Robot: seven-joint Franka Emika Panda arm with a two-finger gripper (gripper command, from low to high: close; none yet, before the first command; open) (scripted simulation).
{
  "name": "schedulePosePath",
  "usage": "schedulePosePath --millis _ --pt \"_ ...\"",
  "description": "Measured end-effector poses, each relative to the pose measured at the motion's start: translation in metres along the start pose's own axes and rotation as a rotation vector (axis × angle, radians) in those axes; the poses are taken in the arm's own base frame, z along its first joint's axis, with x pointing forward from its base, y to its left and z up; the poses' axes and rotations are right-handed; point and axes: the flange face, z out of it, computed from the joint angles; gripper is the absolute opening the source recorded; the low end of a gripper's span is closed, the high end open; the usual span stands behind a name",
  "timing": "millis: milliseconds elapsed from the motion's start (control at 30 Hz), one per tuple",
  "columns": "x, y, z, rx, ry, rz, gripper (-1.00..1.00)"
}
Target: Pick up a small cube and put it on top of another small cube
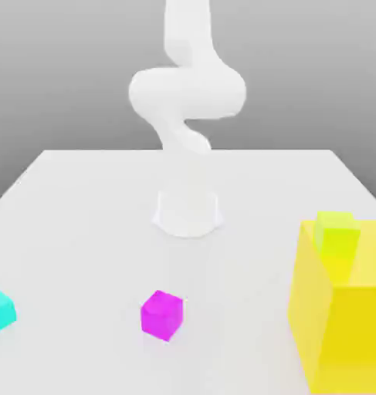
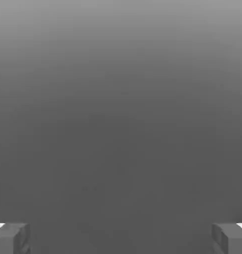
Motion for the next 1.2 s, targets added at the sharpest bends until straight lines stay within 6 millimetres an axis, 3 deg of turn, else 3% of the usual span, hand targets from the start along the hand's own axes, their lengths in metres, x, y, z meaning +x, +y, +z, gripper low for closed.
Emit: schedulePosePath --millis 133,267,400,533,633,833,867,1067,1200 --pt "-0.017 0.031 0.102 -0.127 -0.079 0.081 0.0" --pt "-0.045 0.078 0.187 -0.253 -0.153 0.164 0.0" --pt "-0.086 0.139 0.258 -0.383 -0.229 0.252 0.0" --pt "-0.142 0.212 0.311 -0.526 -0.309 0.349 0.0" --pt "-0.181 0.258 0.333 -0.612 -0.357 0.408 0.0" --pt "-0.21 0.289 0.373 -0.629 -0.365 0.42 0.0" --pt "-0.214 0.294 0.379 -0.629 -0.365 0.42 -1.0" --pt "-0.217 0.296 0.382 -0.628 -0.364 0.42 -1.0" --pt "-0.205 0.284 0.365 -0.628 -0.365 0.421 -1.0"
